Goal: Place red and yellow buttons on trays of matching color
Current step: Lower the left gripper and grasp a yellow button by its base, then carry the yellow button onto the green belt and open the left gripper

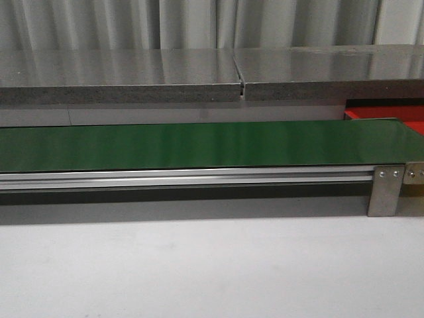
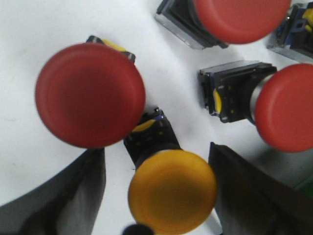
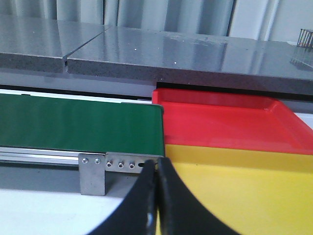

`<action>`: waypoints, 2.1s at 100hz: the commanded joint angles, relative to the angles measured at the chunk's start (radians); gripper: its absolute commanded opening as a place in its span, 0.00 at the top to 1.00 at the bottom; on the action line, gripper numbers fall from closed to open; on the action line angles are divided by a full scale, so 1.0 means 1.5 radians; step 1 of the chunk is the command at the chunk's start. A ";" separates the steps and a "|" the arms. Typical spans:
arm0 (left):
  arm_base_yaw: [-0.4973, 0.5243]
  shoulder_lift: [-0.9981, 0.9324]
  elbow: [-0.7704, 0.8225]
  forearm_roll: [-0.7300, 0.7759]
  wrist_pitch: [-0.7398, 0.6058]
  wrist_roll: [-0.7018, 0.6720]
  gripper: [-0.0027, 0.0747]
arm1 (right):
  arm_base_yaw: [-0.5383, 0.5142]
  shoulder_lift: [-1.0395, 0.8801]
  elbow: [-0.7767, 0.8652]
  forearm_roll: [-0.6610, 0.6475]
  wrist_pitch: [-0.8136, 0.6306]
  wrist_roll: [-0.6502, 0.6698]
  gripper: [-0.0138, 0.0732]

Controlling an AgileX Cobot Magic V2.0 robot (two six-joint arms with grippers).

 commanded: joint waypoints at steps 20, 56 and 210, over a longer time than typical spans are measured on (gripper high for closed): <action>0.000 -0.032 -0.019 -0.013 -0.026 0.000 0.63 | 0.001 -0.010 -0.006 -0.002 -0.049 -0.001 0.92; 0.000 -0.068 -0.019 -0.012 0.004 0.037 0.66 | 0.001 -0.010 -0.006 -0.002 -0.049 -0.001 0.92; -0.191 -0.094 -0.132 -0.027 0.090 0.123 0.31 | 0.001 -0.010 -0.006 -0.002 -0.049 -0.001 0.92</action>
